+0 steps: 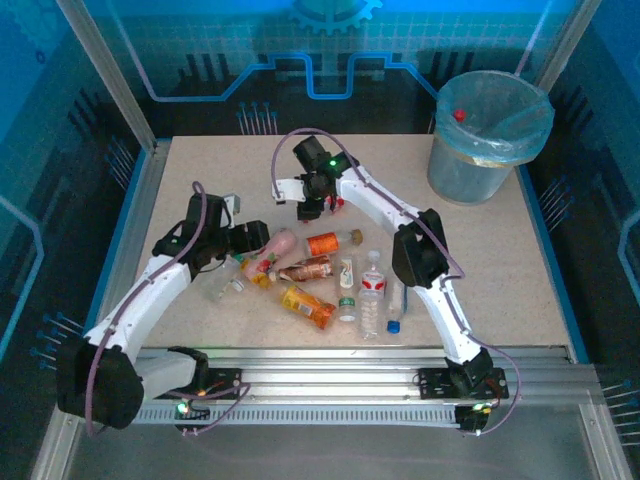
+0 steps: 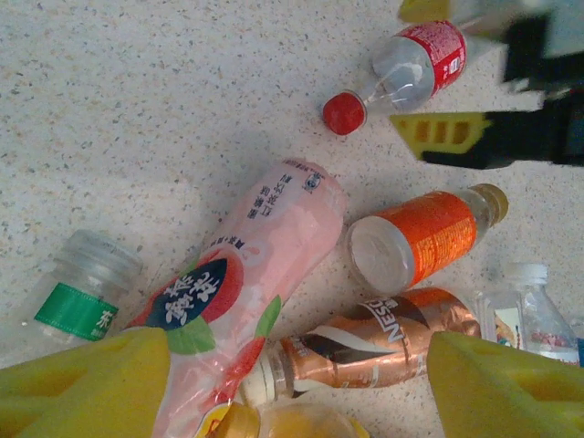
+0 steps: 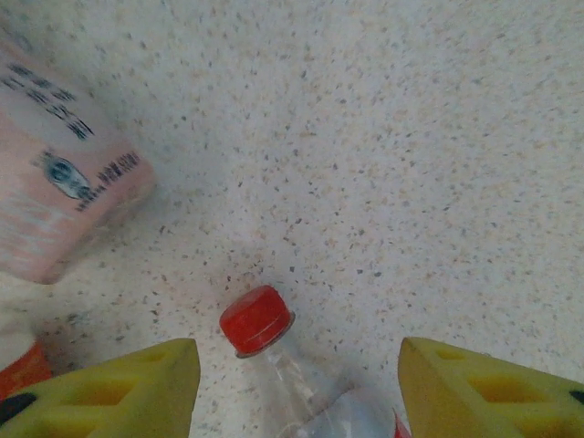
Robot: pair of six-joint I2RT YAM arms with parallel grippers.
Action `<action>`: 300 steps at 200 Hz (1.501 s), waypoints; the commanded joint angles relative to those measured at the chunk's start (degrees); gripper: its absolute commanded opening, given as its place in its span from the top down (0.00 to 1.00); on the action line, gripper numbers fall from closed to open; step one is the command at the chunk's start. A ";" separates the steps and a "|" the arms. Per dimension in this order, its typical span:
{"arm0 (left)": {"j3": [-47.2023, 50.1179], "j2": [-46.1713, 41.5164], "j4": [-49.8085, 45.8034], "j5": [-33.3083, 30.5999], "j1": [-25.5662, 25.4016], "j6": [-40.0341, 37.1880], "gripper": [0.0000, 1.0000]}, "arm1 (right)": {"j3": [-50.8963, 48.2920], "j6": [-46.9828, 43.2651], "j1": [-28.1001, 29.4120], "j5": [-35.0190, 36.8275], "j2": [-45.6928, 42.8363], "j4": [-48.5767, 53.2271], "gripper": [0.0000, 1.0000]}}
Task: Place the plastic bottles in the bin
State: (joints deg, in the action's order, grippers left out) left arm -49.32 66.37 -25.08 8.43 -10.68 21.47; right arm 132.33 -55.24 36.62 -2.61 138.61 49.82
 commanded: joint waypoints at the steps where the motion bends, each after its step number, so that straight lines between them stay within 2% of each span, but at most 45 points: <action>1: -2.27 1.55 1.16 2.48 1.07 -0.82 0.24 | 3.85 -5.46 -0.83 0.94 3.12 4.06 0.39; 48: -2.69 3.10 2.07 3.83 1.89 -0.56 0.25 | 4.72 -8.80 -1.01 1.33 6.71 3.80 0.39; 107: -2.89 4.62 1.96 3.77 2.15 -1.23 0.25 | 6.35 -12.94 -0.32 7.24 10.69 2.12 0.38; 232: -2.73 5.70 2.37 4.52 2.33 -1.17 0.25 | 5.57 -15.15 0.81 5.94 12.08 1.60 0.43; 281: -2.97 5.85 2.37 5.18 2.35 -1.08 0.25 | 5.83 -14.45 1.25 6.19 12.06 1.12 0.54; 300: -3.23 5.79 2.07 5.38 2.41 -1.12 0.25 | 6.17 -13.87 1.21 6.11 11.28 0.63 0.62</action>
State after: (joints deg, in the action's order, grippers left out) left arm -50.57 71.33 -23.46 11.92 -8.97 20.91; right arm 137.27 -69.54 36.99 4.10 149.18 50.92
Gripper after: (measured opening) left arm 0.752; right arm 0.423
